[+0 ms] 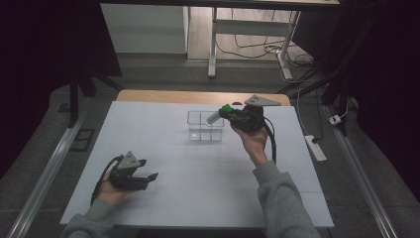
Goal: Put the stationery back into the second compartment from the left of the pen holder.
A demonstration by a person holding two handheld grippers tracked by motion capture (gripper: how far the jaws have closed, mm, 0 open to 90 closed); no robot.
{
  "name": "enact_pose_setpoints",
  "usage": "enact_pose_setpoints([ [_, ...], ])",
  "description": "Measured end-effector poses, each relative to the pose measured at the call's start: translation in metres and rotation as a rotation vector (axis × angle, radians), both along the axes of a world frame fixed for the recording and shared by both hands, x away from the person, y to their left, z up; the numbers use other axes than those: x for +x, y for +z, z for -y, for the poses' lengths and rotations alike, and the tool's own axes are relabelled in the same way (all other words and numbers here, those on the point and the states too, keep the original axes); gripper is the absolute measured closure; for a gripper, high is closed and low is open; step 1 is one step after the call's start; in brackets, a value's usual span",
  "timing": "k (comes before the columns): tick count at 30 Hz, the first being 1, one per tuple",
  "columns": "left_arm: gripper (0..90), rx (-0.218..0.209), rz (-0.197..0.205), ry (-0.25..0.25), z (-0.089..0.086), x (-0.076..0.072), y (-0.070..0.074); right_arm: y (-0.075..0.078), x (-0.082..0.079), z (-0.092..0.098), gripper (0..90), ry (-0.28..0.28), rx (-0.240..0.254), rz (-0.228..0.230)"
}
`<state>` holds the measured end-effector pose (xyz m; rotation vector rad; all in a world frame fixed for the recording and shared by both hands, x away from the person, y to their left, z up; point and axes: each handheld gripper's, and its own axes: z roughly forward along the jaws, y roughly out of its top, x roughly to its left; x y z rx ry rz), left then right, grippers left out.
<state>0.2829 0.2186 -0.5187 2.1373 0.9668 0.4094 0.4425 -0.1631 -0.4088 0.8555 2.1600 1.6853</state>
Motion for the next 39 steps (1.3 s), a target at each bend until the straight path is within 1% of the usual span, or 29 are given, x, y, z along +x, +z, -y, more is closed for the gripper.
enact_pose_setpoints([
  [2,30.6,0.002,-0.002,-0.001,0.0,0.0,0.0,-0.001,0.005,-0.001,73.8,-0.003,0.0,-0.007],
  [3,30.5,0.002,-0.003,-0.001,0.0,0.001,0.0,-0.002,0.01,-0.003,73.8,-0.01,-0.007,-0.015],
  [5,30.5,-0.001,-0.004,-0.001,0.0,0.001,0.0,-0.002,0.013,-0.004,73.8,-0.012,-0.009,-0.018],
  [6,30.5,-0.005,-0.005,-0.001,-0.001,0.001,0.0,-0.004,0.017,-0.007,73.7,-0.014,-0.02,-0.025],
  [10,30.5,-0.011,-0.007,0.003,-0.001,0.001,-0.001,-0.008,0.023,-0.012,73.6,-0.015,-0.03,-0.04],
  [14,30.5,-0.01,-0.007,0.001,-0.001,0.001,-0.001,-0.015,0.028,-0.018,72.6,-0.01,-0.046,-0.06],
  [15,30.4,-0.011,-0.008,0.001,-0.001,0.001,-0.001,-0.018,0.029,-0.019,69.2,-0.005,-0.045,-0.068],
  [16,30.4,-0.011,-0.008,0.002,-0.001,0.001,-0.001,-0.019,0.03,-0.02,63.2,-0.008,-0.045,-0.076],
  [17,30.4,-0.012,-0.008,0.002,-0.001,0.001,-0.001,-0.02,0.029,-0.02,59.0,-0.014,-0.05,-0.076],
  [22,30.3,-0.008,-0.011,-0.002,-0.002,0.002,-0.001,-0.022,0.025,-0.016,50.5,-0.014,-0.068,-0.068],
  [28,30.3,-0.004,-0.013,-0.005,-0.001,0.002,-0.001,-0.028,0.014,-0.002,44.2,-0.028,-0.089,-0.061],
  [31,30.3,-0.009,-0.015,-0.007,-0.001,0.003,-0.002,-0.033,0.007,0.005,43.5,-0.036,-0.096,-0.069],
  [32,30.3,-0.013,-0.015,-0.005,-0.001,0.003,-0.002,-0.035,0.004,0.007,43.2,-0.038,-0.106,-0.071],
  [36,30.3,-0.008,-0.02,-0.014,-0.001,0.005,-0.003,-0.041,-0.006,0.015,43.1,-0.045,-0.131,-0.07],
  [39,30.3,-0.008,-0.023,-0.019,0.0,0.006,-0.003,-0.045,-0.014,0.021,42.9,-0.032,-0.141,-0.075],
])
